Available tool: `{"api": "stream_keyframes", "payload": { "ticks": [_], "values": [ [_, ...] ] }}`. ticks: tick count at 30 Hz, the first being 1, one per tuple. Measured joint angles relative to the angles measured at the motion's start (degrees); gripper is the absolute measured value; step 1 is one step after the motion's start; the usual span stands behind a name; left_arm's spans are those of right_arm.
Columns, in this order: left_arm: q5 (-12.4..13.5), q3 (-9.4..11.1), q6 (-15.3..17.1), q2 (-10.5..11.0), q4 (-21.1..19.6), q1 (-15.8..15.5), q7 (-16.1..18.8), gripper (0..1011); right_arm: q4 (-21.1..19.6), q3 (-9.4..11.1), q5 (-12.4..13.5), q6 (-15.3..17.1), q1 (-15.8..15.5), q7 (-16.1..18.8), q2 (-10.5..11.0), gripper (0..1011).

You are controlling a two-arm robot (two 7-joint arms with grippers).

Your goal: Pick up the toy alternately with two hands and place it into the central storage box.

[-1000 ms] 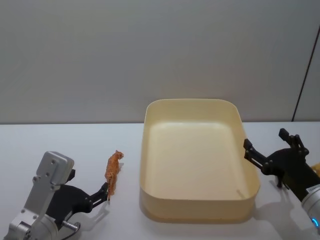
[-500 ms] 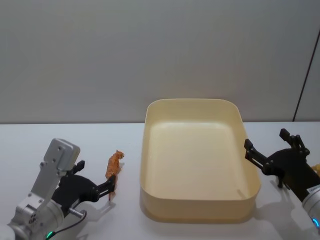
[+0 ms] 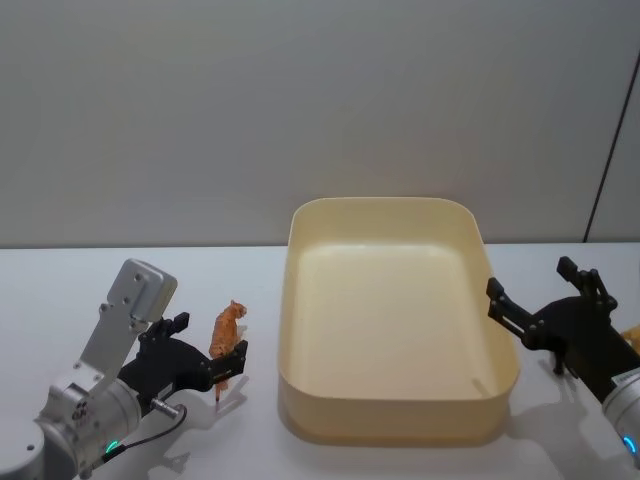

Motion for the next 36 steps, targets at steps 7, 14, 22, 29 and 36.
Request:
{"api": "stream_keyframes", "payload": {
  "ticks": [7,14,22,29,36],
  "values": [
    [0.95,0.19,2.62,-1.36,1.98,-2.40,-2.22,1002,0.00,0.00,0.00,0.00,0.00,0.00,0.00,1001],
    [1.35,0.28,4.85,-2.42,3.56,-3.95,-2.49,1002,0.00,0.00,0.00,0.00,0.00,0.00,0.00,1001],
    [1.57,0.32,6.34,-3.22,4.70,-5.03,-2.42,906,0.00,0.00,0.00,0.00,0.00,0.00,0.00,1001],
    [1.67,0.35,7.05,-3.59,5.25,-5.55,-2.31,705,0.00,0.00,0.00,0.00,0.00,0.00,0.00,1001],
    [1.73,0.35,7.56,-3.83,5.63,-5.89,-2.24,462,0.00,0.00,0.00,0.00,0.00,0.00,0.00,1001]
  ]
}}
